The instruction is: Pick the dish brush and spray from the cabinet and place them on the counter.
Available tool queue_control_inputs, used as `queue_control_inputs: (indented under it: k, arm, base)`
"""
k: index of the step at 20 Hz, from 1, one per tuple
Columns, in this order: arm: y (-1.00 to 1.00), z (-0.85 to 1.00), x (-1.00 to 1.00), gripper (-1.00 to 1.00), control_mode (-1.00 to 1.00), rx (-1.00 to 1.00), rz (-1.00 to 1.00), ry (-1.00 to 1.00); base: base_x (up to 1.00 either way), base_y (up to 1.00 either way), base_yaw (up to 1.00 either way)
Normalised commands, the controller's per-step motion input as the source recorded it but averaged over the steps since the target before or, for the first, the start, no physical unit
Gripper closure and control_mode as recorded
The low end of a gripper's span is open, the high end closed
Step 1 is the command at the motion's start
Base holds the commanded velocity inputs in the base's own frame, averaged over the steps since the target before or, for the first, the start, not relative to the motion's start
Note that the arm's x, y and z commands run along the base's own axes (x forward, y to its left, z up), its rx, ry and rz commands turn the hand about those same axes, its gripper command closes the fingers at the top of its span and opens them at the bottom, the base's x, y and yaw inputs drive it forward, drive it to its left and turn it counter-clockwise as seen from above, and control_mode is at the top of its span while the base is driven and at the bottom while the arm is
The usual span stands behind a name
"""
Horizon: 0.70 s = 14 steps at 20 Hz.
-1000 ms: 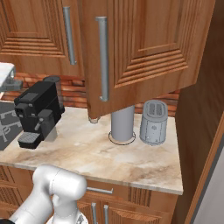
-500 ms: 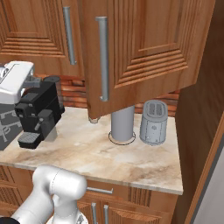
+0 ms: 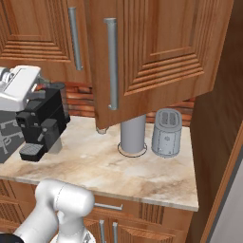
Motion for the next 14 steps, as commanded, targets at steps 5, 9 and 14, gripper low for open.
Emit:
queue_control_inputs:
  k: [5,9,14]
  arm:
    - [-0.18,-0.01,0.09,-1.0,-1.0,-0.03,-0.07,0.0]
    - [-0.24,-0.04,0.28,-1.0,-1.0,-0.07,-0.1,0.0]
    - [-0.23,-0.01,0.33,-1.0,-1.0,-0.05,-0.09,0.0]
  base:
    - [0.0,0.0,0.0]
    - [0.0,0.0,0.0]
    - [0.0,0.0,0.0]
